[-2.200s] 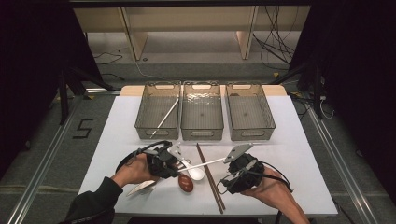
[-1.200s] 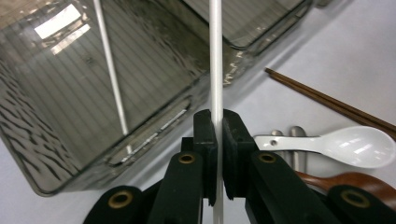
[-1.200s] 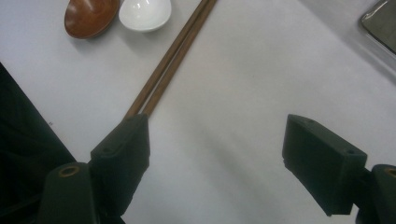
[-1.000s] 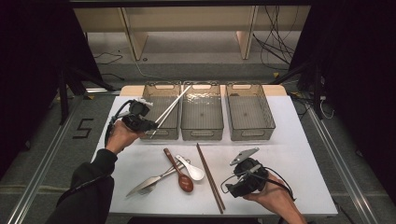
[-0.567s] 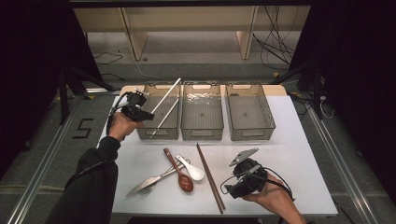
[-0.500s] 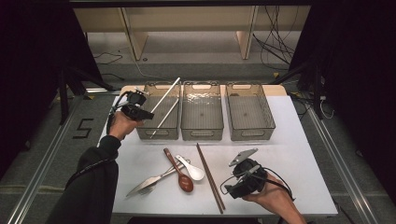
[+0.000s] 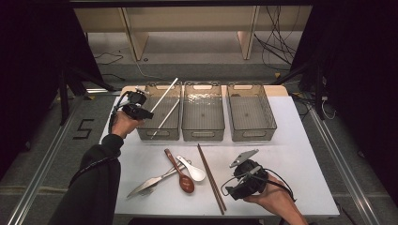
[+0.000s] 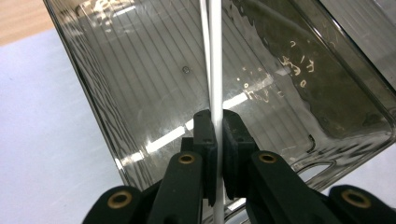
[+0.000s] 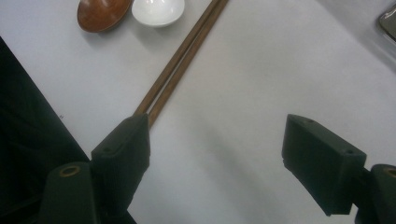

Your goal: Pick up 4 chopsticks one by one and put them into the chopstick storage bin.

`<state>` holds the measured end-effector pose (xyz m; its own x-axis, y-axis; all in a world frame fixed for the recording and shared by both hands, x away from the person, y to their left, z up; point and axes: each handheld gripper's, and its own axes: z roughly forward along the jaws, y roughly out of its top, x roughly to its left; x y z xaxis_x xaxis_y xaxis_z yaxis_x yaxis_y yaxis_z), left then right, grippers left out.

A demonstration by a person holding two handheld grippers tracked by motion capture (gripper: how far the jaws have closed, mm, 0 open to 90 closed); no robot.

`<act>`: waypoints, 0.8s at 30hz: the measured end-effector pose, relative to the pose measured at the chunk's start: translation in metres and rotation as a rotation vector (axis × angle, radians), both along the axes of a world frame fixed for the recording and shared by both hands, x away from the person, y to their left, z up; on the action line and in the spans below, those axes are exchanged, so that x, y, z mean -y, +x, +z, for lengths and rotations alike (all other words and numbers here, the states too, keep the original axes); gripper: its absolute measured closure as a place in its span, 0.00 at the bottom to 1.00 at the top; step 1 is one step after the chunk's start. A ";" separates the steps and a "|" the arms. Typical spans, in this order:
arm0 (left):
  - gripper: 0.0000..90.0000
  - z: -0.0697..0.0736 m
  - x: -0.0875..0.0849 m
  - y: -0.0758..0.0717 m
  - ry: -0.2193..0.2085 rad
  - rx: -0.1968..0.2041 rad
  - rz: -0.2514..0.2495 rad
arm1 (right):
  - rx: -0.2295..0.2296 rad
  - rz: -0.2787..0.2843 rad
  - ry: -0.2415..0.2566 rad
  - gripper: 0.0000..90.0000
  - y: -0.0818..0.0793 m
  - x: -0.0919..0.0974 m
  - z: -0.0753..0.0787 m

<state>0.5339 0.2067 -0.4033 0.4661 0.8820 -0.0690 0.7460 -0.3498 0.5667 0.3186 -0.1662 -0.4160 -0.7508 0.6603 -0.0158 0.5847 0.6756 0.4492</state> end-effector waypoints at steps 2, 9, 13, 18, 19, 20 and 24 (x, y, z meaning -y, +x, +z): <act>0.94 -0.002 0.000 0.001 0.008 -0.008 0.007 | 0.000 0.001 0.001 0.27 0.000 0.000 0.000; 0.91 -0.012 -0.002 0.003 -0.004 -0.005 0.046 | -0.006 0.004 -0.003 0.27 0.000 -0.001 0.000; 0.80 -0.013 -0.002 0.002 -0.001 -0.005 0.047 | -0.006 0.010 0.000 0.28 0.000 -0.001 -0.001; 0.61 -0.003 -0.001 -0.005 -0.032 -0.005 0.031 | -0.006 0.002 -0.004 0.28 0.000 0.000 -0.001; 0.57 -0.001 -0.001 -0.008 -0.053 -0.006 0.027 | -0.005 0.002 -0.003 0.28 0.000 -0.001 -0.001; 0.53 0.002 0.000 -0.011 -0.067 -0.008 0.022 | -0.006 0.001 -0.001 0.28 0.000 -0.001 -0.001; 0.42 0.017 0.001 -0.027 -0.108 0.012 -0.022 | -0.007 -0.005 -0.005 0.28 0.001 -0.002 -0.001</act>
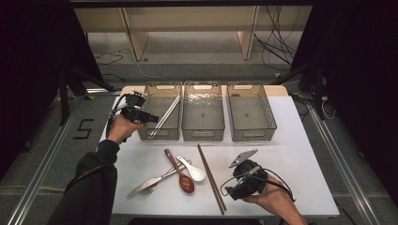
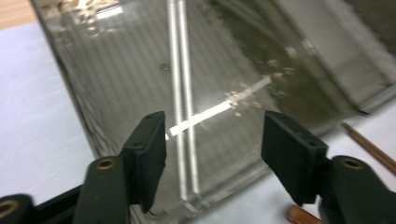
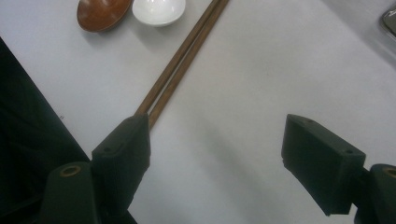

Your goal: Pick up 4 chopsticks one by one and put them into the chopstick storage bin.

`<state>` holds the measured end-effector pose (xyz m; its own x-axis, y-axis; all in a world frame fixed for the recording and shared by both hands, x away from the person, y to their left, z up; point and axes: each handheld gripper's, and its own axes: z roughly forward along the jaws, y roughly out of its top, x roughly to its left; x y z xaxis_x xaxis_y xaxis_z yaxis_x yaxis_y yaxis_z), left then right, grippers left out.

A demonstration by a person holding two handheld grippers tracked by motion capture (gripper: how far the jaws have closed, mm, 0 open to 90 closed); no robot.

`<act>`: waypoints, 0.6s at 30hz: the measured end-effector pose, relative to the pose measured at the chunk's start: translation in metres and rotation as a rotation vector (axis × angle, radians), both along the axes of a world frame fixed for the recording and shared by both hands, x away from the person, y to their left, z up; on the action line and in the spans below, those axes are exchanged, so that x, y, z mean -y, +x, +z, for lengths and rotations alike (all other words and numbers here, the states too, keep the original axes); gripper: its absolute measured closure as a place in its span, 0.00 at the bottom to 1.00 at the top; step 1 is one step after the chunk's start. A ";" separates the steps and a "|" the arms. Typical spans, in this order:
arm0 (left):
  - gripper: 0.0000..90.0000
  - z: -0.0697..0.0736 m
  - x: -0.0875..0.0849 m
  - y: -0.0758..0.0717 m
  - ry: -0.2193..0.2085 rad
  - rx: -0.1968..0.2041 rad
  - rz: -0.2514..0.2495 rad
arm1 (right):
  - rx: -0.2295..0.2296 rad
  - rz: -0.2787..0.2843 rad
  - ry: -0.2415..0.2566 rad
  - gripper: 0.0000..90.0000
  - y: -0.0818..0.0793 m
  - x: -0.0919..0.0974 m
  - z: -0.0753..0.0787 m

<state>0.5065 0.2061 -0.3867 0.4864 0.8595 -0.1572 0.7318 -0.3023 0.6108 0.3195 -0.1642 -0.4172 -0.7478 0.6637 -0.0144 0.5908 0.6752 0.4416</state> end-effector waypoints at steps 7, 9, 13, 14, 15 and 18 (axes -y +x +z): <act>0.33 0.021 -0.002 -0.036 -0.054 0.045 -0.082 | -0.009 -0.007 -0.017 0.28 0.003 -0.004 -0.002; 0.32 0.022 -0.001 -0.048 -0.080 0.064 -0.091 | -0.014 -0.011 -0.025 0.28 0.004 -0.005 -0.004; 0.28 0.018 0.003 -0.070 -0.081 0.079 -0.133 | -0.028 -0.016 -0.032 0.29 0.005 -0.009 -0.007; 0.27 0.016 0.005 -0.074 -0.075 0.079 -0.143 | -0.031 -0.017 -0.036 0.29 0.005 -0.010 -0.008; 0.26 0.015 0.006 -0.079 -0.072 0.082 -0.149 | -0.034 -0.018 -0.040 0.29 0.006 -0.011 -0.010; 0.25 0.013 0.009 -0.091 -0.093 0.085 -0.166 | -0.043 -0.019 -0.055 0.29 0.007 -0.015 -0.013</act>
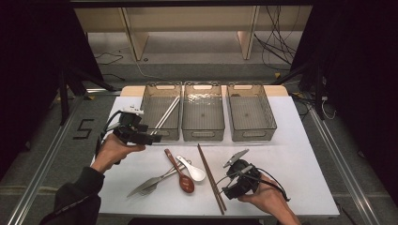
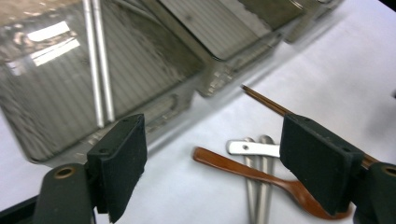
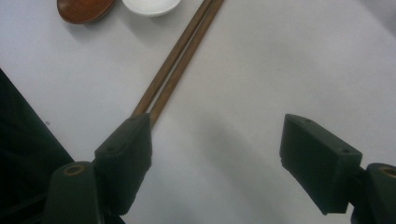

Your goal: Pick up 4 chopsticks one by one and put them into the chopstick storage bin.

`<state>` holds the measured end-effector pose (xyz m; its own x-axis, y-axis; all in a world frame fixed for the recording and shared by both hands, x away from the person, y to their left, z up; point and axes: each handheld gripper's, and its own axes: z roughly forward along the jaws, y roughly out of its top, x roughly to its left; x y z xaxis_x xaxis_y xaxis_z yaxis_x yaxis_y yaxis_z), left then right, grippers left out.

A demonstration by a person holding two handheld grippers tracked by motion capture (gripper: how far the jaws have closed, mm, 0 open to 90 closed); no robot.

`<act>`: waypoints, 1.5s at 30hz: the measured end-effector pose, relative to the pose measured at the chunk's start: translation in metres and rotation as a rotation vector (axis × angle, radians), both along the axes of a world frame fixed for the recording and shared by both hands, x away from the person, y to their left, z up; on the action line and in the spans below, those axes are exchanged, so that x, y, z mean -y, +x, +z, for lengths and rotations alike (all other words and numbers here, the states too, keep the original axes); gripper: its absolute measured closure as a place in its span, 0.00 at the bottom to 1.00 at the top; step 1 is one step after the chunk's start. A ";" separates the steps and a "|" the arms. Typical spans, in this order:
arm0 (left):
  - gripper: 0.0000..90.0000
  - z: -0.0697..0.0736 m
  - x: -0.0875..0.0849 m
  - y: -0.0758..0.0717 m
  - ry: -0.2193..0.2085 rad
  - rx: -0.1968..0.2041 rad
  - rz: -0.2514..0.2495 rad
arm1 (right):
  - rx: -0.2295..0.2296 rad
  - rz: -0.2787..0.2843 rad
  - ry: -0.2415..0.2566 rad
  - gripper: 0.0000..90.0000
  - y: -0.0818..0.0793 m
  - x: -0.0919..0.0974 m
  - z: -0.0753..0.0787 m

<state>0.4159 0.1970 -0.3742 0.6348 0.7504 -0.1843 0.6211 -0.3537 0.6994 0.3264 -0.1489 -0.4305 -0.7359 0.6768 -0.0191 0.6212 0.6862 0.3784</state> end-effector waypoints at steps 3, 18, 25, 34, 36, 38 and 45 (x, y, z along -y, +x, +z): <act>0.24 0.000 0.004 -0.011 -0.017 0.026 -0.010 | -0.008 0.007 -0.007 0.30 0.000 -0.004 -0.003; 0.21 -0.016 0.011 -0.053 -0.016 0.078 -0.021 | -0.046 0.018 -0.060 0.31 0.005 -0.024 -0.016; 0.20 -0.014 0.010 -0.062 -0.042 0.112 -0.022 | -0.061 0.027 -0.069 0.32 0.006 -0.028 -0.022; 0.20 -0.021 0.010 -0.071 -0.036 0.110 -0.029 | -0.084 0.040 -0.099 0.34 0.006 -0.031 -0.028; 0.20 -0.022 0.009 -0.071 -0.033 0.109 -0.027 | -0.085 0.040 -0.102 0.35 0.006 -0.031 -0.028; 0.20 -0.023 0.008 -0.071 -0.035 0.107 -0.023 | -0.092 0.041 -0.105 0.38 0.006 -0.031 -0.028; 0.20 -0.024 0.008 -0.072 -0.027 0.110 -0.024 | -0.109 0.055 -0.145 0.54 0.008 -0.028 -0.028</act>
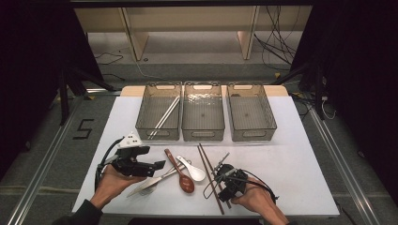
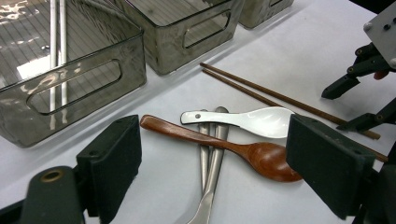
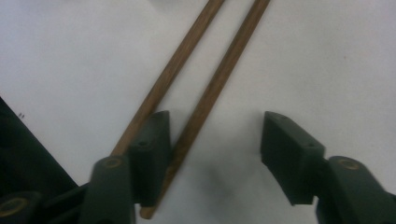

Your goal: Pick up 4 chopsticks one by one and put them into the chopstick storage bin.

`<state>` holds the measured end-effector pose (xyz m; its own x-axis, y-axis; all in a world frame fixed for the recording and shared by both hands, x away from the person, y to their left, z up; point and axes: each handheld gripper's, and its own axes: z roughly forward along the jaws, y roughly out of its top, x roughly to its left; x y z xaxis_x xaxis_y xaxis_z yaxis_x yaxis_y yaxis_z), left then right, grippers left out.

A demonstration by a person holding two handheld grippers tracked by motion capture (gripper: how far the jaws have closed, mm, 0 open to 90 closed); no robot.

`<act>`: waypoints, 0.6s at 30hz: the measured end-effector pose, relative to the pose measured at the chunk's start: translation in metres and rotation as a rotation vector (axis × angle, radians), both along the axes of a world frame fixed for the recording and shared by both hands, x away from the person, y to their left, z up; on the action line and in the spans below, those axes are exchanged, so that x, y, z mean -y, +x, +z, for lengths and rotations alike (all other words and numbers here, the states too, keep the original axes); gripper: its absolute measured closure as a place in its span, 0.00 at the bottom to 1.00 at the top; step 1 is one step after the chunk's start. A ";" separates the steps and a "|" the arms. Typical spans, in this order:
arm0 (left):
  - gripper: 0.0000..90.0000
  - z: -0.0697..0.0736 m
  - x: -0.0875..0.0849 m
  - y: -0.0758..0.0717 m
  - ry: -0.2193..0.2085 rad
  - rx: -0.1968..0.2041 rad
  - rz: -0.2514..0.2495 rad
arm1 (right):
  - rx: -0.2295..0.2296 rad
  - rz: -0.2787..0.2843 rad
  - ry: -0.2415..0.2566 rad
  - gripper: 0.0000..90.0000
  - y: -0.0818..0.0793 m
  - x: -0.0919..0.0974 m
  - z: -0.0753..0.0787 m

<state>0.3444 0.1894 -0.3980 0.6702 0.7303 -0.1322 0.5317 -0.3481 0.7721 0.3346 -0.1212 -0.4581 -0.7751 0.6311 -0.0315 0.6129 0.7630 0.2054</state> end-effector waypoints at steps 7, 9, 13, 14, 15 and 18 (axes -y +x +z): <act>0.20 -0.001 0.001 0.000 0.005 -0.001 -0.006 | -0.044 0.006 -0.027 0.74 0.005 0.003 0.002; 0.20 -0.001 0.001 0.000 0.008 -0.002 -0.010 | -0.050 -0.001 -0.031 0.80 0.007 0.004 0.003; 0.20 -0.002 0.002 0.000 0.010 -0.003 -0.011 | -0.063 -0.004 -0.042 0.88 0.010 0.006 0.003; 0.20 -0.002 0.002 0.000 0.010 -0.004 -0.011 | -0.065 -0.001 -0.049 0.90 0.011 0.006 0.003; 0.20 -0.002 0.002 0.000 0.010 -0.006 -0.012 | -0.069 -0.002 -0.054 0.92 0.012 0.007 0.003; 0.20 -0.002 0.002 0.000 0.009 -0.005 -0.014 | -0.083 -0.009 -0.048 0.92 0.014 0.008 0.003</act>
